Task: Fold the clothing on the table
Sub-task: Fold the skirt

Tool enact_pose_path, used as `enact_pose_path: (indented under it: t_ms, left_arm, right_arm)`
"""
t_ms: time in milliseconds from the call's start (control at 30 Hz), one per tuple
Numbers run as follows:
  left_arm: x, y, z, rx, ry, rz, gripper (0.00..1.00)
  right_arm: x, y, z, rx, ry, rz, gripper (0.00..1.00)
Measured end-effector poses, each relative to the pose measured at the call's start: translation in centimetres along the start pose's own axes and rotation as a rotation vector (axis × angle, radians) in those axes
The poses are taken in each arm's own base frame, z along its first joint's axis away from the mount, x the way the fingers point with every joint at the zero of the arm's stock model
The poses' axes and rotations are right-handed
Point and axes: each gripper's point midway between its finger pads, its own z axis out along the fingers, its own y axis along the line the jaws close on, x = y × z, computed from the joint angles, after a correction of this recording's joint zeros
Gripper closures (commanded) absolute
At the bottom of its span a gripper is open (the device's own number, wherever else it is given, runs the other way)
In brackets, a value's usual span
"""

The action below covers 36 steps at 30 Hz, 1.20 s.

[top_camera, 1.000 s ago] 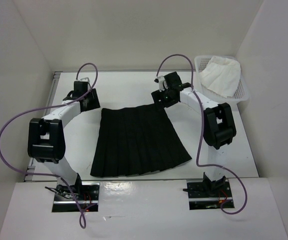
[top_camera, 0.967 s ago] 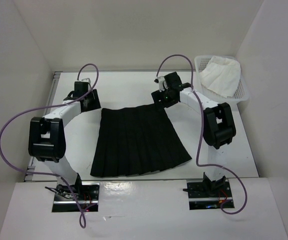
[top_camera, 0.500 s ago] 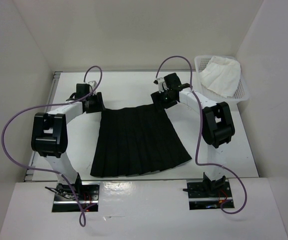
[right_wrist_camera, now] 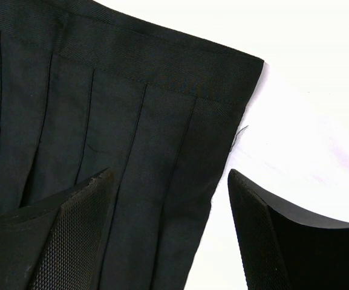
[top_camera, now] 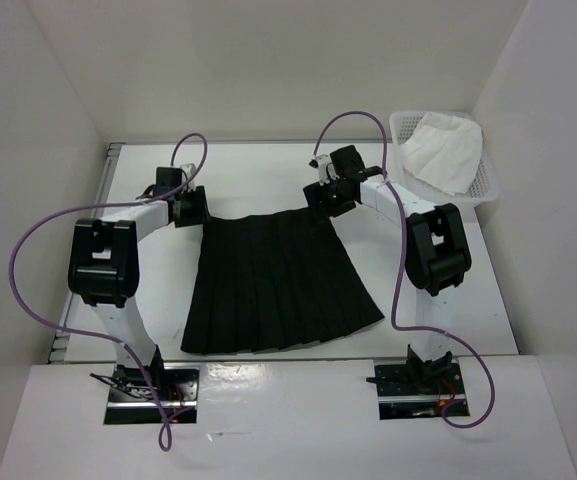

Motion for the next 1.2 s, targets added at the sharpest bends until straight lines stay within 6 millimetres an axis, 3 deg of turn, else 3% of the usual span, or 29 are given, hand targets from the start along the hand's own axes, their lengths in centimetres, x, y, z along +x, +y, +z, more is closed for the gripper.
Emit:
enact_pose_path:
  t_ms: [933, 1200]
  left_arm:
    - [-0.2, -0.7, 1.9, 0.032, 0.025, 0.007, 0.52]
    - [0.0, -1.0, 1.8, 0.045, 0.033, 0.008, 0.60]
  right_arm:
    - [-0.2, -0.7, -0.2, 0.009, -0.006, 0.012, 0.20]
    - [-3.8, -2.7, 0.4, 0.007, -0.072, 0.038, 0.20]
